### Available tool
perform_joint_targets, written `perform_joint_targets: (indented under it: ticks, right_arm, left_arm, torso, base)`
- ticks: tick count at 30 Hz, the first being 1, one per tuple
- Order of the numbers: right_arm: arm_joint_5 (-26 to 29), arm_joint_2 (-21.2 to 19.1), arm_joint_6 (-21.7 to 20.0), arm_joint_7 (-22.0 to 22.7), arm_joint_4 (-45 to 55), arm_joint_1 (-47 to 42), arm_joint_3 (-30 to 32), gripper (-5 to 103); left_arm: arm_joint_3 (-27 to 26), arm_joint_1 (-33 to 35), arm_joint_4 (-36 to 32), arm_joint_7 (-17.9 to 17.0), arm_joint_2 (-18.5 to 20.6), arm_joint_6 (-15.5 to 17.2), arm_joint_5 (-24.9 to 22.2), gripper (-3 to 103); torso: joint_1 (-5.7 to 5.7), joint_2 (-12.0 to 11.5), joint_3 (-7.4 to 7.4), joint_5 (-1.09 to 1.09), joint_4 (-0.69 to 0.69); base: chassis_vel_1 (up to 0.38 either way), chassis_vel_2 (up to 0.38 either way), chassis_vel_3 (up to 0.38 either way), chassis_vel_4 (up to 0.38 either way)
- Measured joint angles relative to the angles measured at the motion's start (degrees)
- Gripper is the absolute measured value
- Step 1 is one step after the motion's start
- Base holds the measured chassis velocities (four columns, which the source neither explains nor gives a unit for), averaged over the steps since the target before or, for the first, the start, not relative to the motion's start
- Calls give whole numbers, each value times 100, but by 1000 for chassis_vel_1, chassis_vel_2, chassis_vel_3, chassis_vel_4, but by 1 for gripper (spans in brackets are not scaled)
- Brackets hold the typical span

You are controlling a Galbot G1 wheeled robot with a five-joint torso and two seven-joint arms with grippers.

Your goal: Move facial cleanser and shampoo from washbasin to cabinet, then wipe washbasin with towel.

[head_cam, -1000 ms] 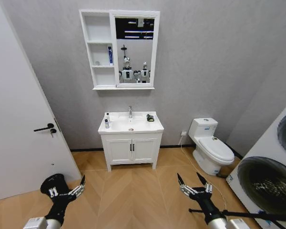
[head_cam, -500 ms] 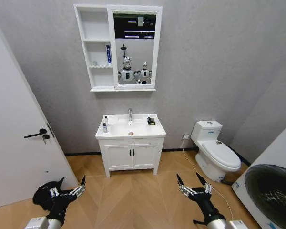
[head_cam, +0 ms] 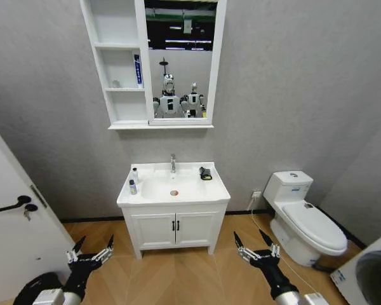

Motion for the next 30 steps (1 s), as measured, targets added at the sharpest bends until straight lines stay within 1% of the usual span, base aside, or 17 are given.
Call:
perform_joint_targets:
  ticks: [1, 2, 3, 4, 5, 7, 8, 12, 13, 15, 16, 19, 20, 24, 25, 27, 30]
  right_arm:
    - [-11, 5, 12, 8, -14, 5, -9, 100]
    - [-210, 10, 67, 58, -59, 24, -13, 100]
    - [-210, 10, 67, 58, -59, 24, -13, 100]
    - [-380, 14, 121, 60, -81, 28, -3, 100]
    - [-511, 21, 236, 60, -100, 25, -17, 100]
    - [-548, 30, 275, 56, -101, 6, -70, 100]
    - [-559, 34, 294, 30, -106, 6, -101, 100]
    - [-567, 47, 313, -7, -121, -16, -195, 100]
    - [-592, 52, 318, -8, -142, -42, -288, 100]
    - [-634, 53, 328, -19, -166, -49, -339, 100]
    - [-791, 85, 375, -76, -247, -47, -457, 100]
    - [-889, 110, 396, -93, -299, -46, -502, 100]
    - [-952, 117, 409, -97, -356, -51, -518, 100]
    - [-1017, 105, 421, -98, -552, -65, -579, 100]
    - [-1017, 105, 421, -98, -552, -65, -579, 100]
    - [-1074, 150, 463, -130, -702, -54, -587, 100]
    - [-1099, 198, 472, -140, -772, -62, -599, 100]
  left_arm:
    - [11, 1, 9, 1, -9, 0, 16, 97]
    - [27, 4, 16, 2, -27, 0, 35, 97]
    - [27, 4, 16, 2, -27, 0, 35, 97]
    - [30, 5, 19, 3, -32, -1, 42, 97]
    - [34, 5, 38, 5, -34, -1, 49, 97]
    - [42, 5, 55, 6, -33, -2, 64, 97]
    - [51, 3, 66, 9, -30, -3, 79, 97]
    - [81, -25, 123, 25, 43, -8, 118, 97]
    - [87, -65, 194, 41, 167, -20, 151, 97]
    - [86, -99, 248, 54, 254, -21, 152, 97]
    - [75, -244, 503, 68, 512, -18, 70, 97]
    - [165, -341, 631, 72, 647, 36, -100, 97]
    - [302, -492, 763, 82, 765, 95, -243, 97]
    - [754, -1248, 1491, 98, 1140, 161, -279, 98]
    - [754, -1248, 1491, 98, 1140, 161, -279, 98]
    - [963, -1709, 1825, 23, 1308, 190, -387, 99]
    - [1023, -1894, 1934, -32, 1338, 227, -470, 97]
  torso:
    - [-2, 2, -1, -8, -2]
    - [-1, 0, 0, 6, 1]
    - [-1, 0, 0, 6, 1]
    - [1, 0, 2, 8, 2]
    - [-1, 1, 0, -4, 0]
    - [-3, 2, -1, 0, -1]
    - [2, 0, 1, 8, 2]
    - [6, -2, 2, -4, 2]
    - [3, -1, 0, 1, -2]
    - [5, -2, 2, 2, 0]
    - [-2, 1, -1, -1, -2]
    - [-10, 4, -3, -1, 1]
    - [-11, 5, -3, 2, 2]
    - [-9, 5, -2, -1, 0]
    - [-9, 5, -2, -1, 0]
    - [0, 1, 0, 0, -2]
    - [1, 1, 1, 0, -1]
  base:
    - [-378, 356, 374, -357]
    - [-346, 343, 313, -354]
    - [-346, 343, 313, -354]
    - [-320, 358, 313, -354]
    - [-320, 321, 367, -342]
    - [-340, 325, 355, -349]
    - [-267, 329, 241, -279]
    - [-238, 243, 205, -171]
    - [-231, 106, 87, -124]
    - [-161, 106, 87, -65]
    - [45, 11, -71, -17]
    - [81, -29, -59, 16]
    - [95, -58, -56, 32]
    - [46, -35, -34, 46]
    - [0, 0, 0, 0]
    - [0, 0, 0, 0]
    - [0, 0, 0, 0]
